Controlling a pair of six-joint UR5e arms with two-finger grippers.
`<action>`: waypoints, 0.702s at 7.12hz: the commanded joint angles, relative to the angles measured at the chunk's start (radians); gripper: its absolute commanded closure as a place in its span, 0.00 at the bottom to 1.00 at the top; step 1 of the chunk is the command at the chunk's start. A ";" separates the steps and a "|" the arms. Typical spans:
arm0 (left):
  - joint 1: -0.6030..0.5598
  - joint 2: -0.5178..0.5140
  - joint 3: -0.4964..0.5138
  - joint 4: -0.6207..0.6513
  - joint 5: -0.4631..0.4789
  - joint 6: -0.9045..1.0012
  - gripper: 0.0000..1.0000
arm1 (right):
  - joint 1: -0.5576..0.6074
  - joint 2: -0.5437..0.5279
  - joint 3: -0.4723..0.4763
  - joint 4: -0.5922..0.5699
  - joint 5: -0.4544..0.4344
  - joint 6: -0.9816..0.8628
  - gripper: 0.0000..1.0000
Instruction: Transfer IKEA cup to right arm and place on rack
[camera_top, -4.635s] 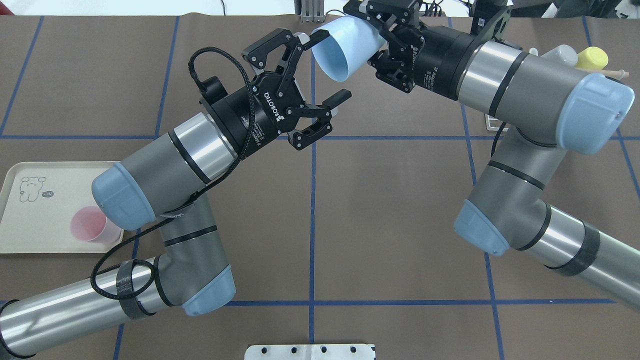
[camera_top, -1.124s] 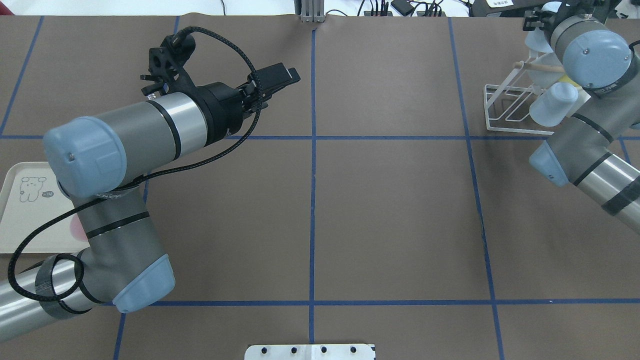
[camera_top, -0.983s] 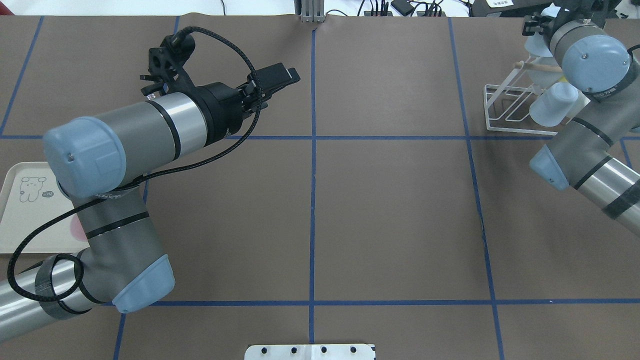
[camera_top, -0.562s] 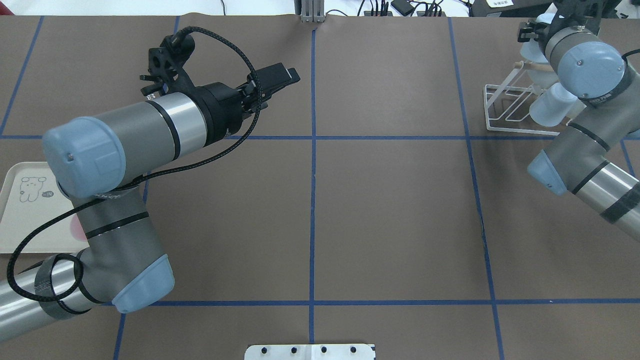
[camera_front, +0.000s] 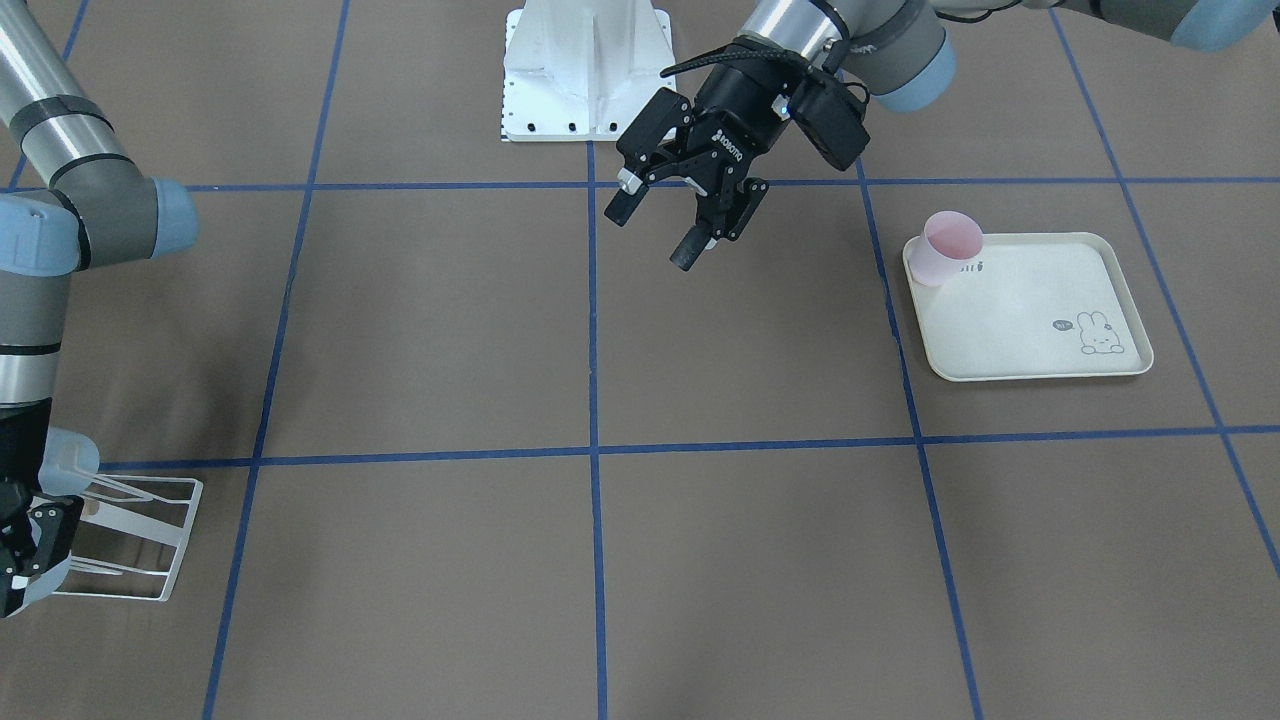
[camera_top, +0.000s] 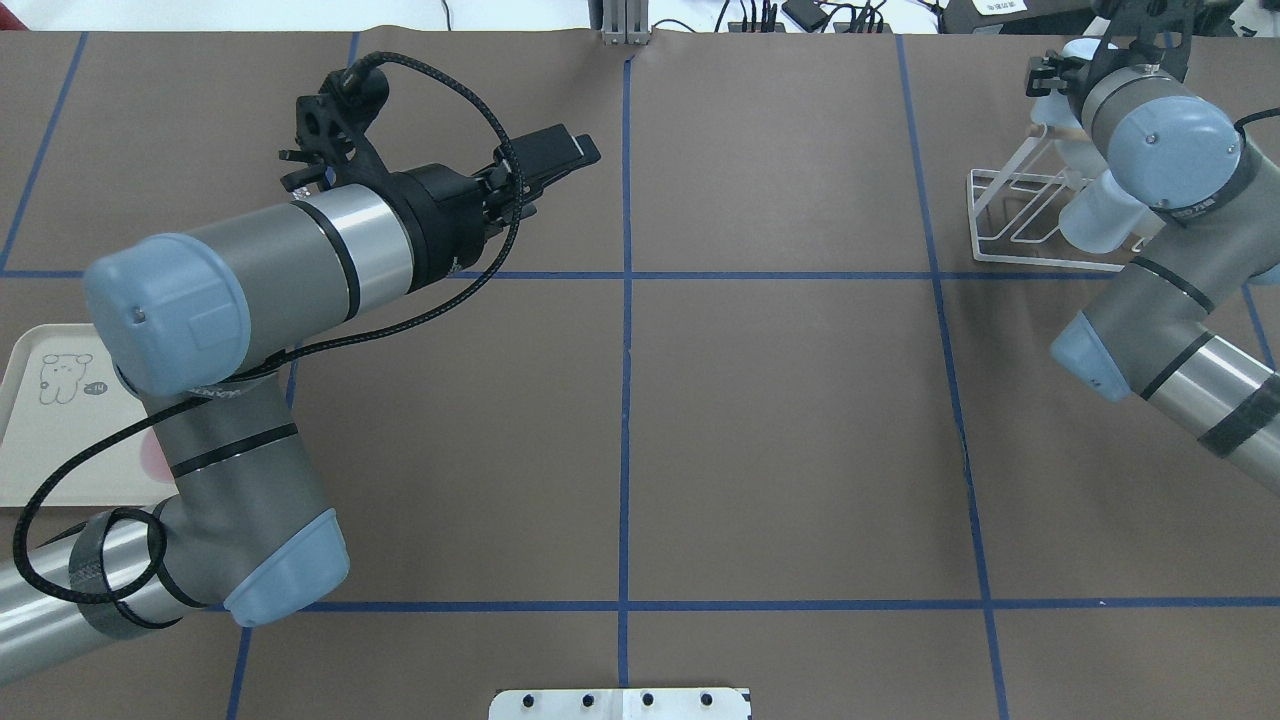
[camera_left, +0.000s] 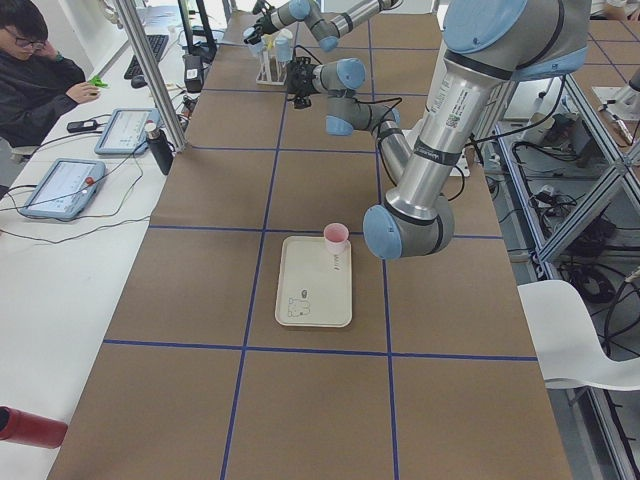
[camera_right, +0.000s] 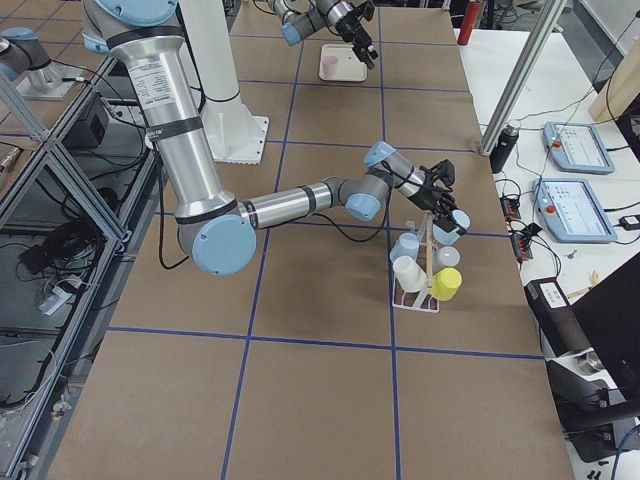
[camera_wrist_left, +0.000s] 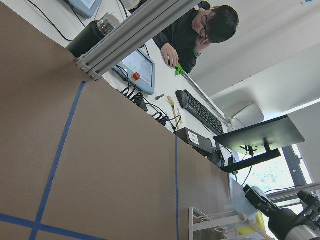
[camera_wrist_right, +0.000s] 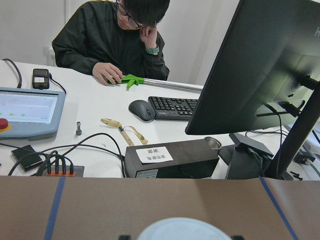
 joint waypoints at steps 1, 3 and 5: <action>0.000 -0.001 0.000 -0.002 0.000 0.000 0.00 | -0.006 -0.004 -0.002 0.000 0.000 0.002 0.01; 0.000 -0.001 -0.002 -0.002 -0.001 -0.002 0.00 | -0.006 -0.020 0.008 0.003 0.000 0.000 0.00; -0.002 0.001 -0.013 0.004 -0.001 0.001 0.00 | -0.003 -0.034 0.026 0.115 0.041 -0.003 0.00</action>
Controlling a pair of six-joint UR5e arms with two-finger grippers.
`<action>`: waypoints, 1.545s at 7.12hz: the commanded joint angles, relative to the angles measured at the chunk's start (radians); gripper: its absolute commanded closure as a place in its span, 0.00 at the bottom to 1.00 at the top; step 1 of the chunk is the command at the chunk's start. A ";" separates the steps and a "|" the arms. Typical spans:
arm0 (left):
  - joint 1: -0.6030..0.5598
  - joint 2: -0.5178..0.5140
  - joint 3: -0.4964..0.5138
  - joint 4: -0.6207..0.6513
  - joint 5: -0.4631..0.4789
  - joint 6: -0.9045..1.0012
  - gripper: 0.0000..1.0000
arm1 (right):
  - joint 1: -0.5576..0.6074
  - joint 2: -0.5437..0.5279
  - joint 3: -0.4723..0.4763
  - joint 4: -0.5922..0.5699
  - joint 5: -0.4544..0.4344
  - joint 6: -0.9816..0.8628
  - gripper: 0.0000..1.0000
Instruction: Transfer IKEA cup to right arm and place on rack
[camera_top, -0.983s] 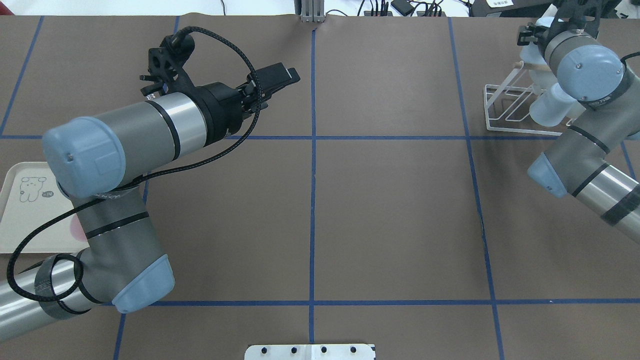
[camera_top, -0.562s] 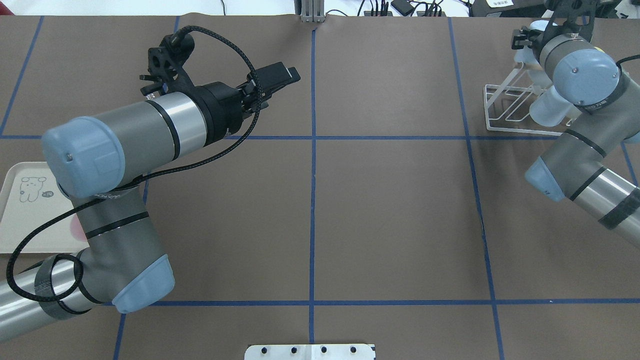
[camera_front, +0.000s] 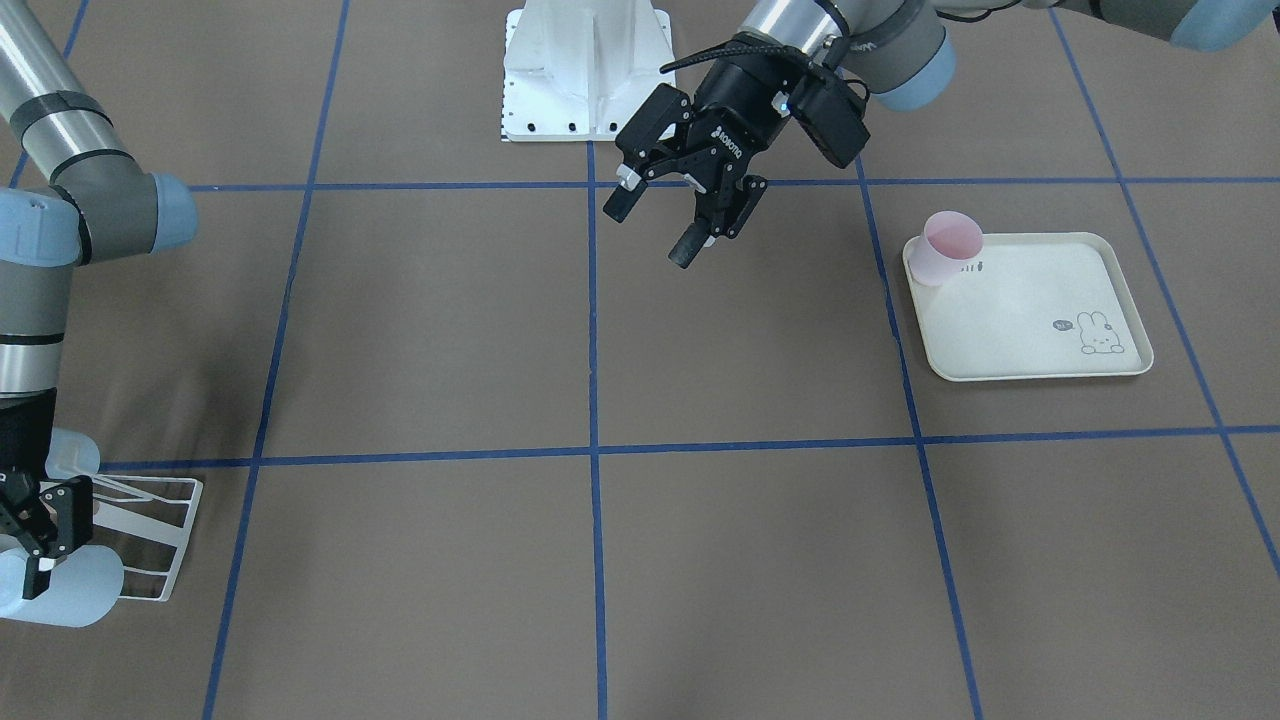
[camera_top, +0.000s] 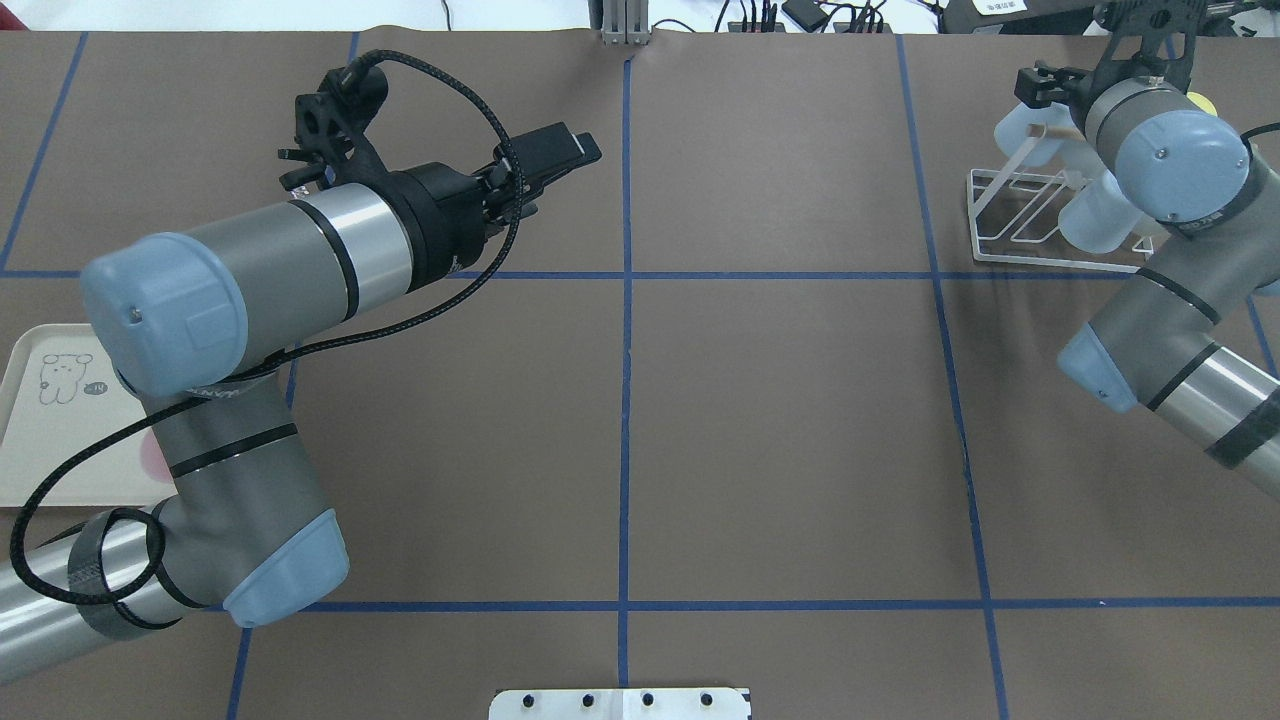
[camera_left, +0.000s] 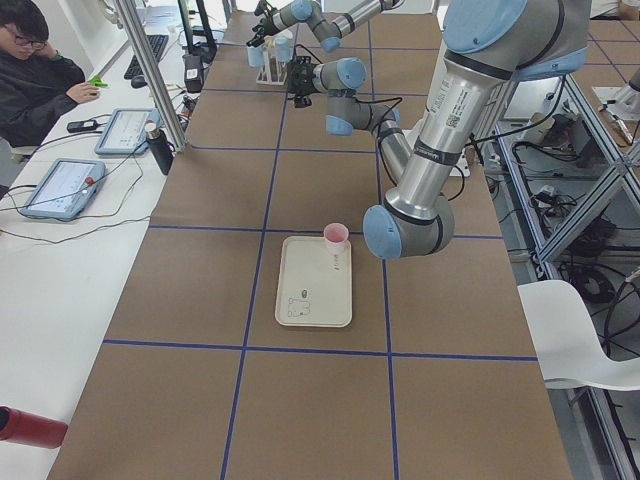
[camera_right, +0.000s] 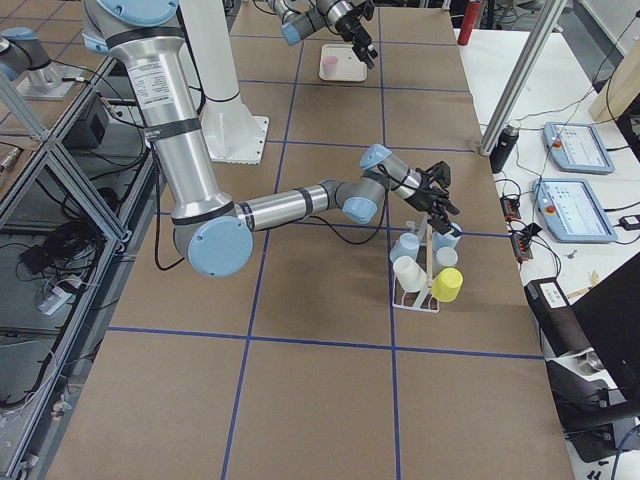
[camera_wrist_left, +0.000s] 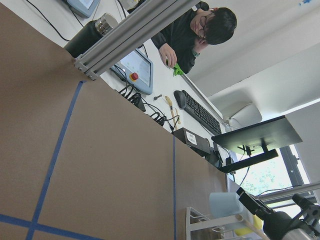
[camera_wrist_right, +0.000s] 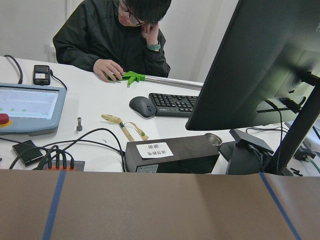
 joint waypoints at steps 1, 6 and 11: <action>-0.003 0.020 -0.021 0.011 -0.016 0.012 0.00 | 0.007 -0.012 0.080 0.040 0.061 -0.003 0.00; -0.242 0.284 -0.216 0.300 -0.414 0.378 0.00 | 0.013 -0.061 0.462 -0.207 0.319 0.045 0.00; -0.299 0.643 -0.208 0.330 -0.656 0.867 0.00 | -0.024 -0.016 0.477 0.000 0.535 0.508 0.00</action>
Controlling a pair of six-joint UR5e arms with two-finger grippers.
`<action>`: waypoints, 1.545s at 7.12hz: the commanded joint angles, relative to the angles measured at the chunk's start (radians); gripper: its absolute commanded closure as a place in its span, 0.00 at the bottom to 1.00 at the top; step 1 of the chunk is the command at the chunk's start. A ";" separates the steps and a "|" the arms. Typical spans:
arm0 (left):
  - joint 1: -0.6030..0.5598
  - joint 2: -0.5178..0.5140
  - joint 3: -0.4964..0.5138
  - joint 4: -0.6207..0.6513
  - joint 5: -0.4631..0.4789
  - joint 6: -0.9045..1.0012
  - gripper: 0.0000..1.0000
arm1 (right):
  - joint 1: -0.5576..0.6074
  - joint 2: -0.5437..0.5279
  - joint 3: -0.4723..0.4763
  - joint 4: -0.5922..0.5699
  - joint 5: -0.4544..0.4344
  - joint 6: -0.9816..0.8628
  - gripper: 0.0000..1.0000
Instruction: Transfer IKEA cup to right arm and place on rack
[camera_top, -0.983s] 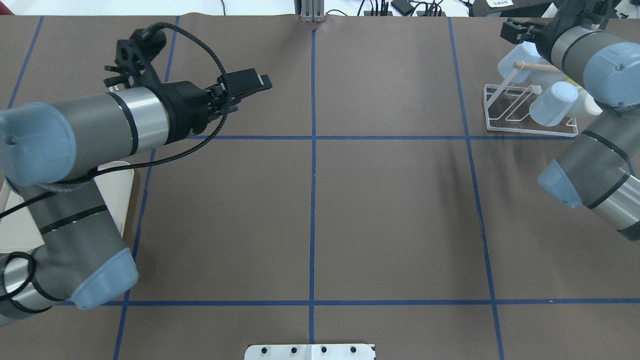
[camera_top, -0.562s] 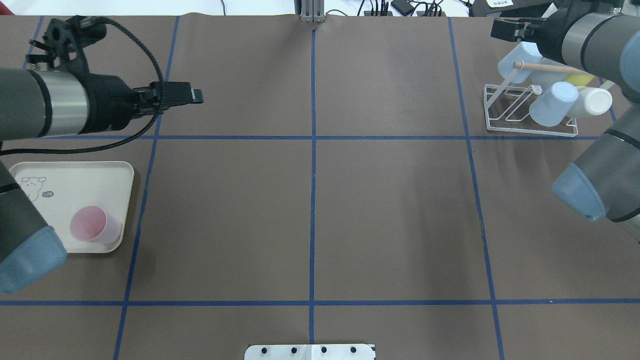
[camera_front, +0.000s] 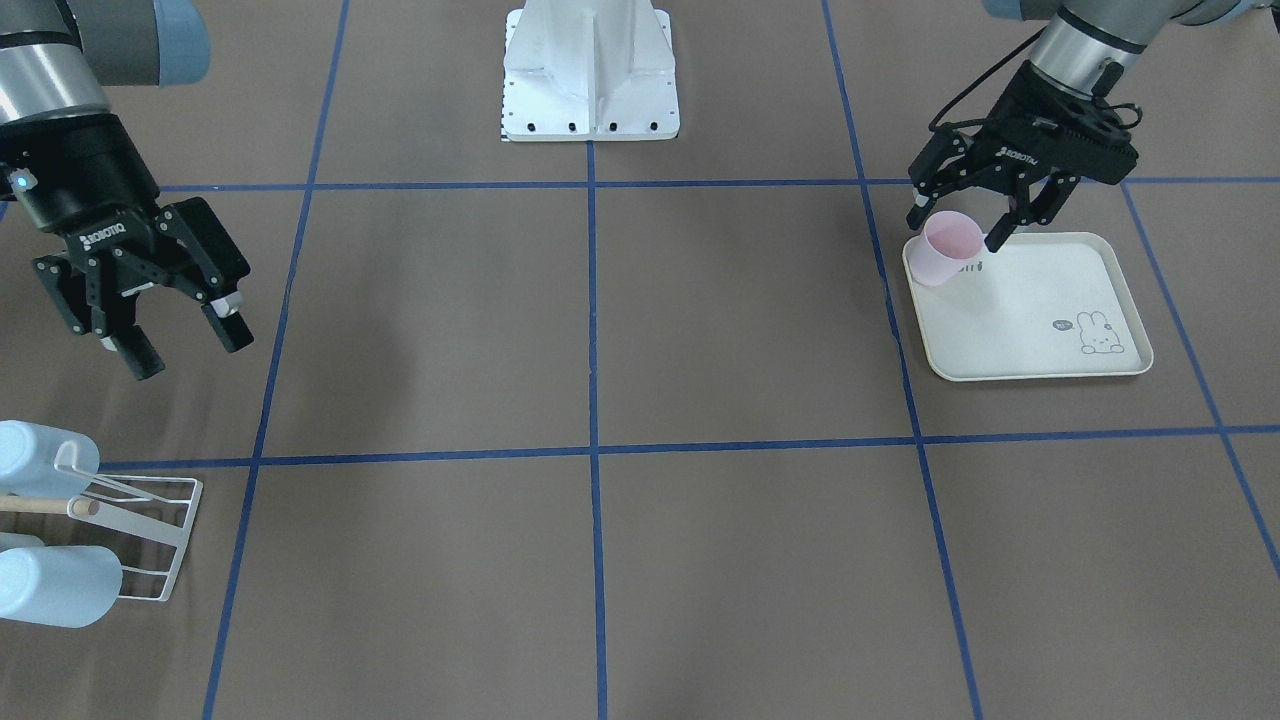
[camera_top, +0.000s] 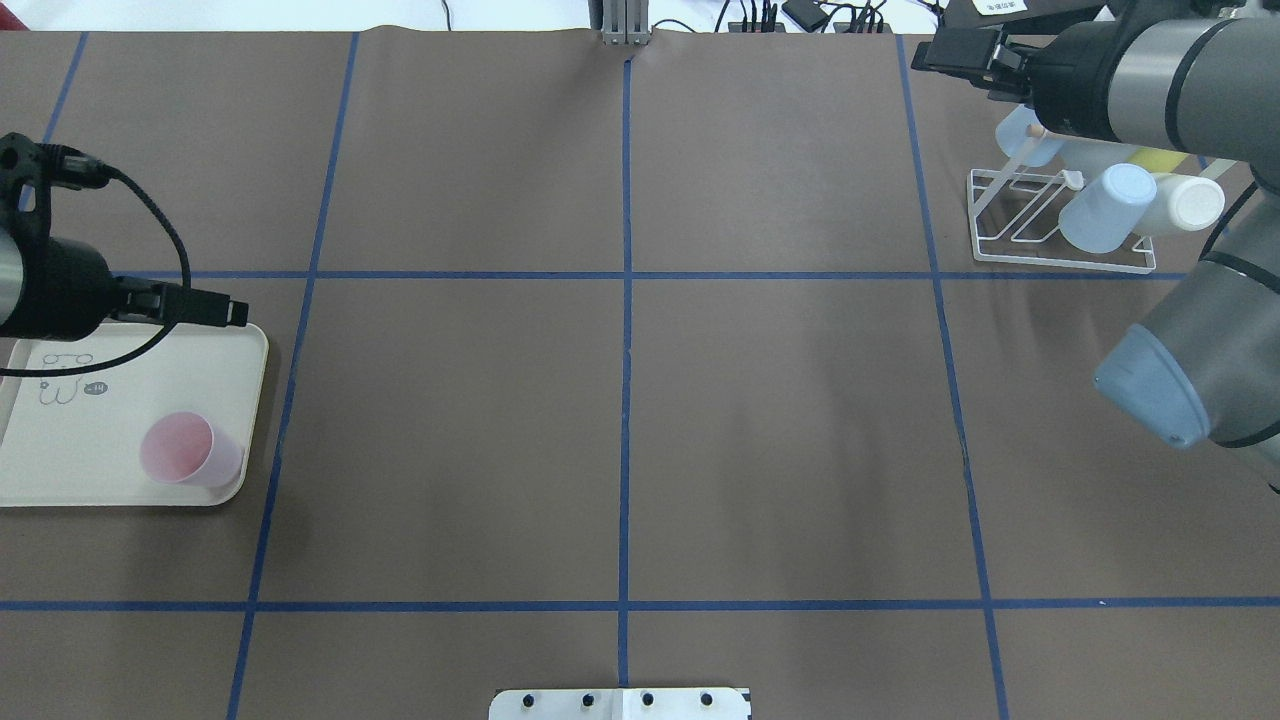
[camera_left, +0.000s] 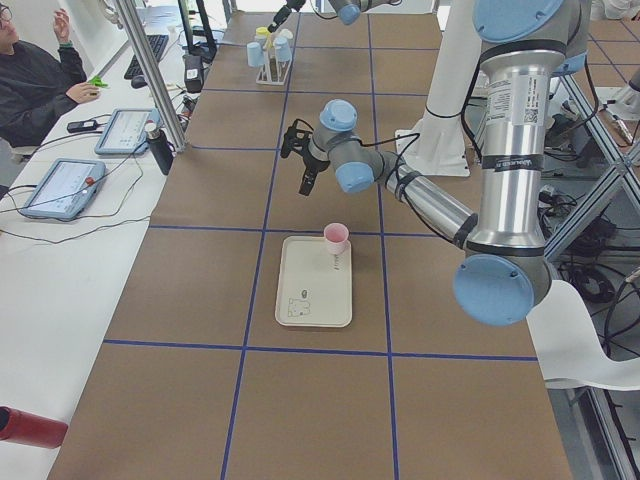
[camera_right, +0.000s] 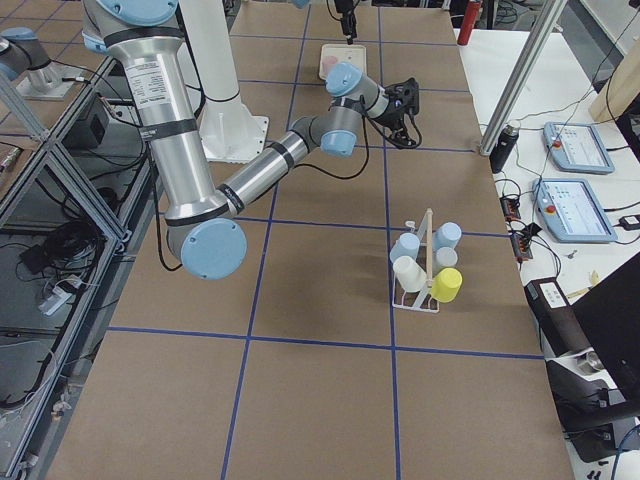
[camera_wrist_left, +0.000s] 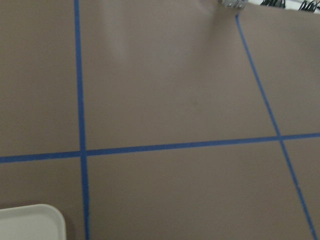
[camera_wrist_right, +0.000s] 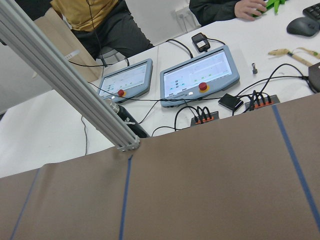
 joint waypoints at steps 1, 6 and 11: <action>-0.002 0.102 0.040 0.002 -0.048 0.168 0.00 | -0.027 0.005 -0.004 0.083 0.021 0.110 0.00; 0.012 0.087 0.177 0.001 -0.076 0.199 0.00 | -0.056 0.005 -0.016 0.130 0.020 0.173 0.00; 0.064 0.075 0.188 -0.001 -0.077 0.198 0.00 | -0.056 0.003 -0.013 0.133 0.020 0.173 0.00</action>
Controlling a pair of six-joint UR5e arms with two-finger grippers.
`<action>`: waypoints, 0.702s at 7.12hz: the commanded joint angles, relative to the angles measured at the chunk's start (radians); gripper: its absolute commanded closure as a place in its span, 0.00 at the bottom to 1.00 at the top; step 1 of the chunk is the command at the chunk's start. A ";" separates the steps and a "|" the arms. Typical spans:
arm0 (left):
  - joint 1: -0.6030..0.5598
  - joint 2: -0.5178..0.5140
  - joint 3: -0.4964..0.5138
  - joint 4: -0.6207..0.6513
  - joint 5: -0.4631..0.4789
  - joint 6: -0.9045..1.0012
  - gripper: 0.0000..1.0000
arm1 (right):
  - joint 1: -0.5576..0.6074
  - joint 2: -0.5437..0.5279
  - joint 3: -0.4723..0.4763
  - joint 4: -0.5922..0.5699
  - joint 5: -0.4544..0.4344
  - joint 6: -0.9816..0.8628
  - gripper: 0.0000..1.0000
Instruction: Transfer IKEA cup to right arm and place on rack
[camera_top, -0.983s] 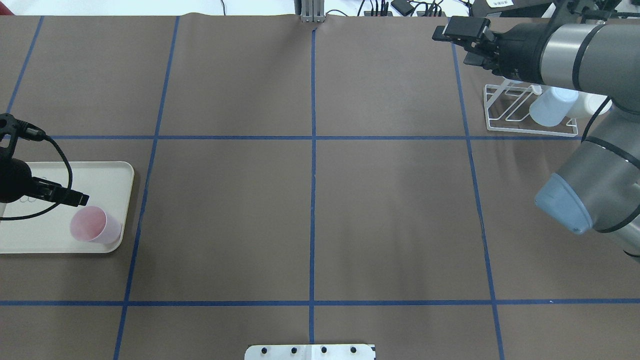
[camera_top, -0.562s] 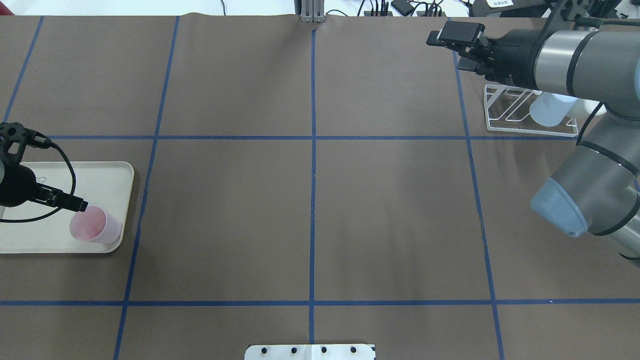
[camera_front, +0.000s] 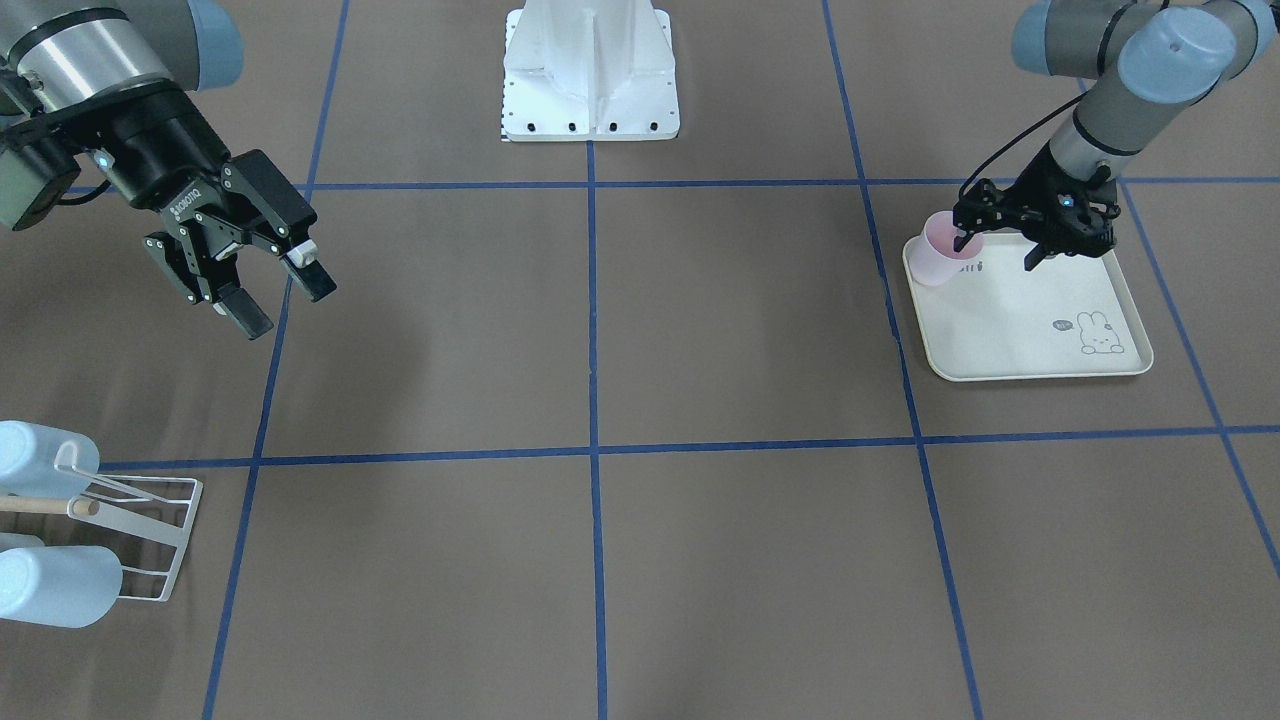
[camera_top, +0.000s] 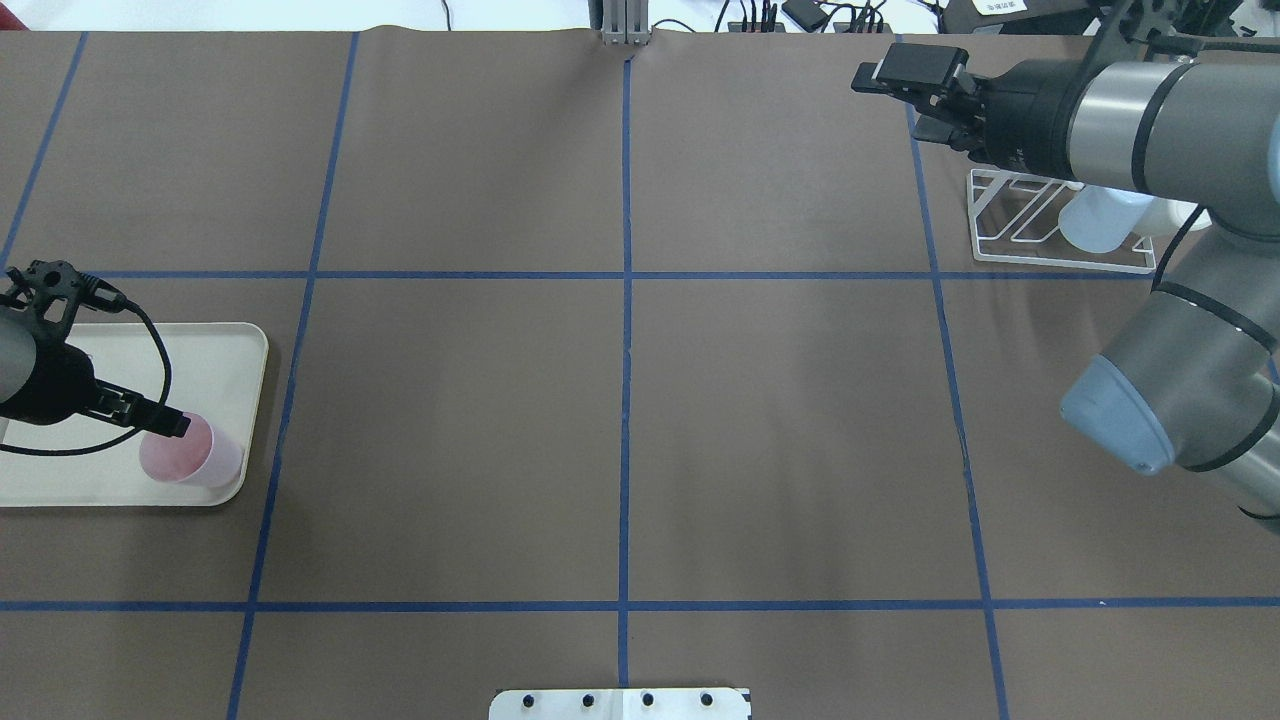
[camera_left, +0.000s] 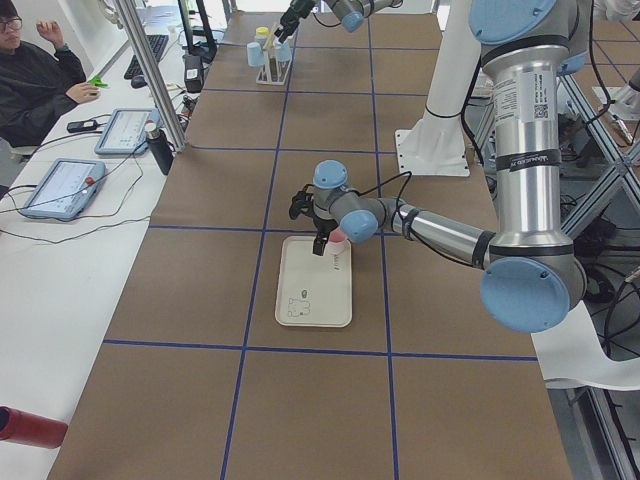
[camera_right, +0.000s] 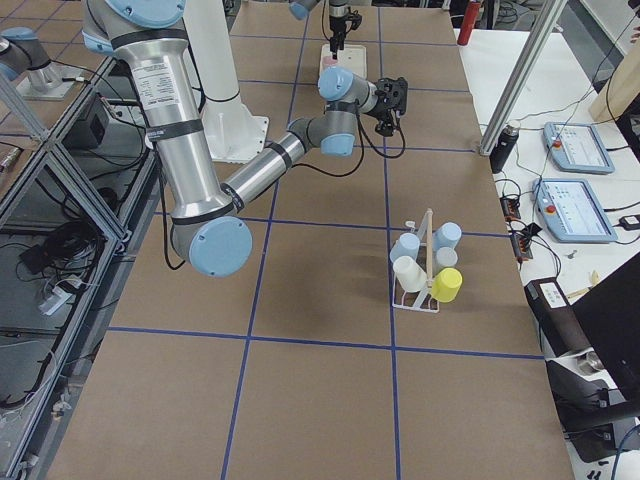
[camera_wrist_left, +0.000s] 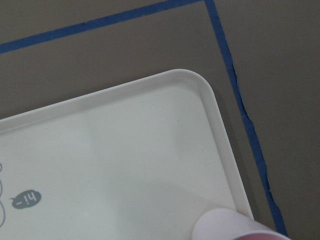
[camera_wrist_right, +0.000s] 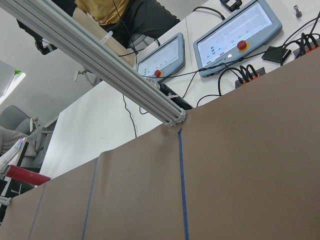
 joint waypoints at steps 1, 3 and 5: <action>0.018 0.001 0.002 0.000 0.000 -0.001 0.04 | 0.000 -0.001 0.001 0.001 0.000 0.000 0.00; 0.019 0.004 0.003 0.000 0.000 -0.001 0.36 | 0.000 -0.001 0.001 0.001 -0.001 0.000 0.00; 0.023 0.004 0.002 0.000 0.000 -0.001 0.43 | 0.000 0.000 0.000 0.001 -0.001 0.000 0.00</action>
